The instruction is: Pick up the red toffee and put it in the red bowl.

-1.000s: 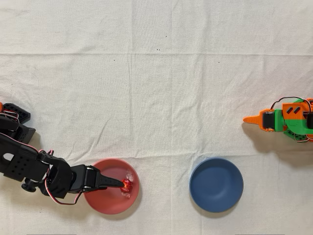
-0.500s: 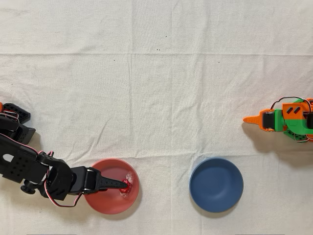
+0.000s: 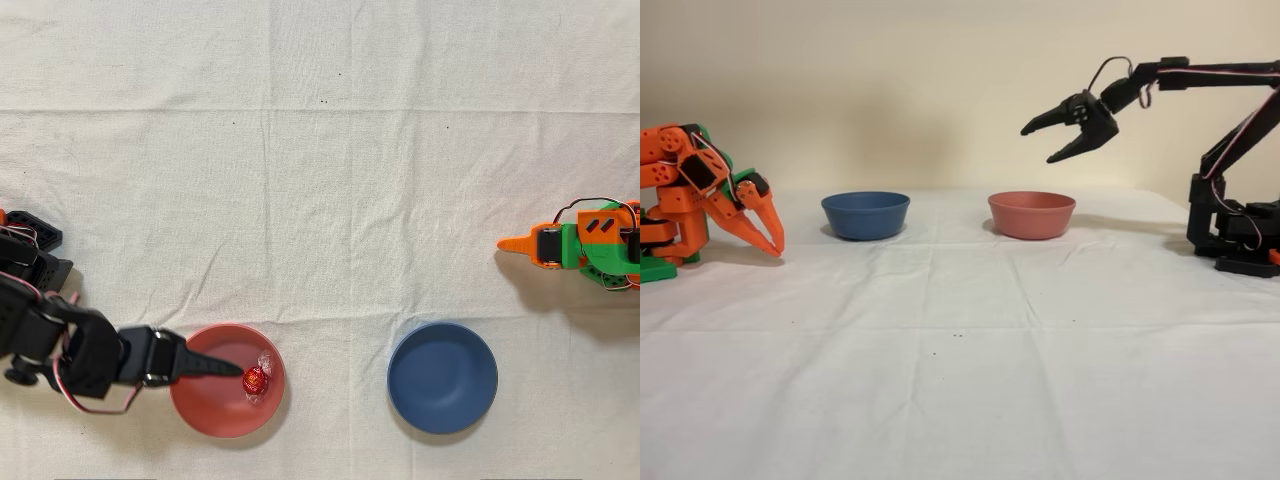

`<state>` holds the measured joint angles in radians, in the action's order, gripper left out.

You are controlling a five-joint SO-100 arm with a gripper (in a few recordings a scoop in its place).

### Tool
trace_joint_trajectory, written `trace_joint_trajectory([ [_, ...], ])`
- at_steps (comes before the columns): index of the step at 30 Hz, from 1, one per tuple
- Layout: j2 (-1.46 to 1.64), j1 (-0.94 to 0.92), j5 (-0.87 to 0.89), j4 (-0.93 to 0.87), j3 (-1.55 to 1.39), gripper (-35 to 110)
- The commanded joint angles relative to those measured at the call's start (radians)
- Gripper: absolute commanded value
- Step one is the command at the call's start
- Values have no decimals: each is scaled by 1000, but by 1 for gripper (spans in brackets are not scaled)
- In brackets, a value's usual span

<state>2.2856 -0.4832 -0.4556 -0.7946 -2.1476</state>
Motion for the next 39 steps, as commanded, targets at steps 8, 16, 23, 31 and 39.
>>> trace_joint_trajectory([
  [8, 321, 244, 152, -156, -21, 1],
  [16, 534, 350, 308, -170, -141, 0],
  [23, 690, 388, 339, -169, -311, 0],
  [31, 896, 405, 472, -118, -538, 0],
  [39, 931, 483, 506, -109, -621, 0],
])
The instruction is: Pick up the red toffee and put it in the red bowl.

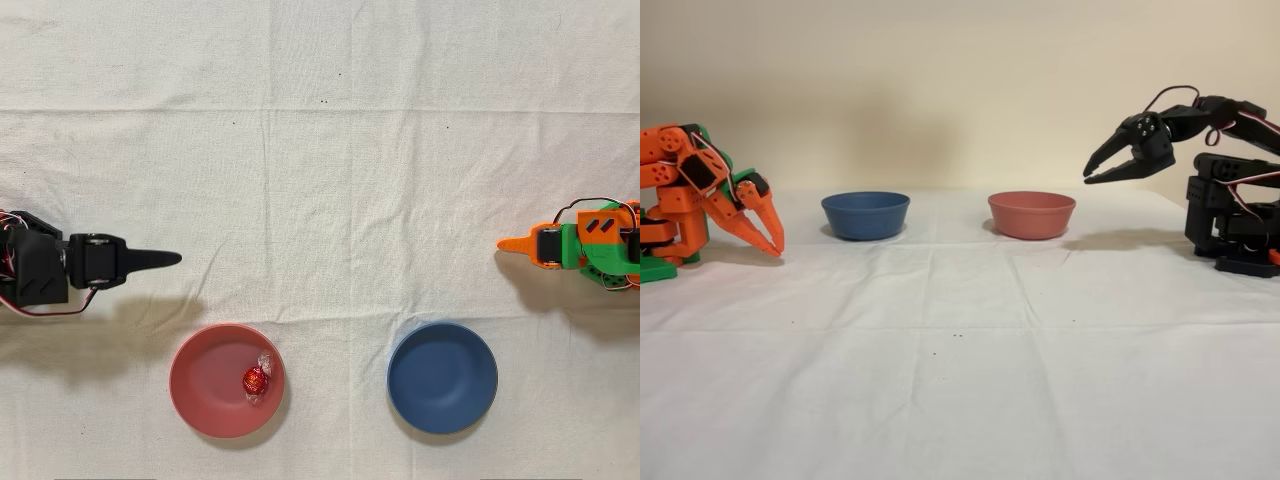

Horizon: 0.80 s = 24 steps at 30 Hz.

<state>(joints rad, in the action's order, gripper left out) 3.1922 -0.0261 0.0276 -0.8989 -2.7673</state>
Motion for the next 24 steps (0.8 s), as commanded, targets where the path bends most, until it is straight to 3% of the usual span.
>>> trace_joint_trajectory([
  [1, 25, 28, 25, -5, -12, 0],
  [14, 25, 25, -23, 94, -258, 0],
  [24, 25, 23, -8, 18, -296, 0],
])
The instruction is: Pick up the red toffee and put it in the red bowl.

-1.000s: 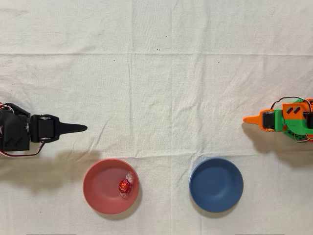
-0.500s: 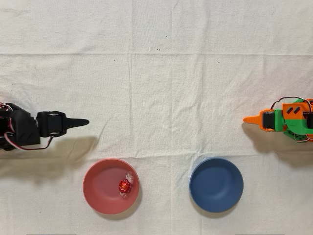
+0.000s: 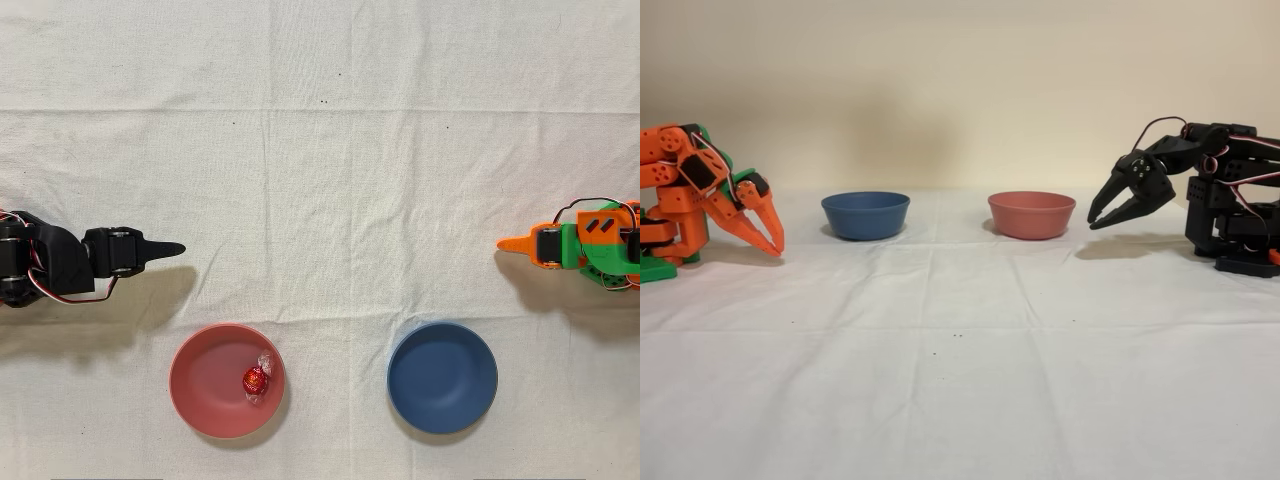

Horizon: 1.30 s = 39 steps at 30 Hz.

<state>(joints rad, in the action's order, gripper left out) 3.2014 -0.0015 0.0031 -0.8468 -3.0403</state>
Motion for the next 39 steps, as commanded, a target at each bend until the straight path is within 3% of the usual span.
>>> trace_joint_trajectory([
  [1, 15, -6, 20, -34, -23, 0],
  [39, 15, -5, 52, -37, -23, 1],
])
